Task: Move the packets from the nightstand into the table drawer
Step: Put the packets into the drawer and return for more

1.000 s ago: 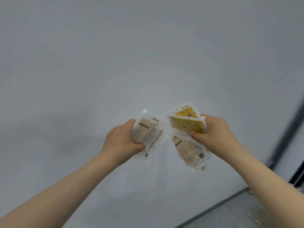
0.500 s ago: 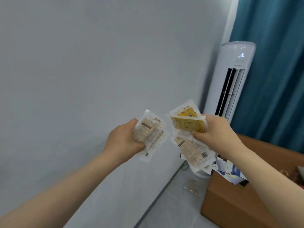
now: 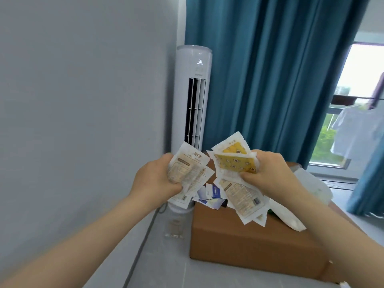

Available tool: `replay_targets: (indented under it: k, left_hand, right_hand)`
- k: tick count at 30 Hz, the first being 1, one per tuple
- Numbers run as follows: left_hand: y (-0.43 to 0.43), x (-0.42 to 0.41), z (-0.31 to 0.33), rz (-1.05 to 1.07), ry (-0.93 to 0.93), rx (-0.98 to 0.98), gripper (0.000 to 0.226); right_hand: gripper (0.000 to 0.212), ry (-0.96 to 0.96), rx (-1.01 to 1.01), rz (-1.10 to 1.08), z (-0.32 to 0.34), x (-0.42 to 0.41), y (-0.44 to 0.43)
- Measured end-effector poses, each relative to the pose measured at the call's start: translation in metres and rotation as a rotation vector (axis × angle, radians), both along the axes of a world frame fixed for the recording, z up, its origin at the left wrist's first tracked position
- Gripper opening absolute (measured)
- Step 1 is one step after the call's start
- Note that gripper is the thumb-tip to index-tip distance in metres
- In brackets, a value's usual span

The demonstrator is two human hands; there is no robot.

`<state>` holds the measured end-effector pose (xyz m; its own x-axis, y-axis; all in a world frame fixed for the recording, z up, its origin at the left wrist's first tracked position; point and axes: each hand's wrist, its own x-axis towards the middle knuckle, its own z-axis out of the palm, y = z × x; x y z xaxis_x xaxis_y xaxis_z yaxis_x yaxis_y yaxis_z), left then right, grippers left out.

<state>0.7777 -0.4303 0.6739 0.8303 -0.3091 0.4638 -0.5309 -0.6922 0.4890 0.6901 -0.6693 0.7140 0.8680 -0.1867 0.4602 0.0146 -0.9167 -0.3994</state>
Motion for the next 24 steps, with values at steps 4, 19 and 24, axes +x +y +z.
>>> replay_targets:
  k: [4,19,24]
  left_hand:
    - [-0.065,0.024,0.000,-0.097,-0.016,0.009,0.035]
    - [-0.334,0.073,-0.009,-0.375,0.009,0.016,0.035]
    - [-0.404,0.105,-0.020,-0.459,0.022,0.021,0.036]
  right_hand:
    - [0.022,-0.008,0.002,-0.103,0.000,-0.002,-0.052]
    - [0.030,-0.024,0.042,-0.353,-0.007,-0.009,-0.278]
    - [0.029,0.027,0.037,-0.434,-0.023,0.009,-0.340]
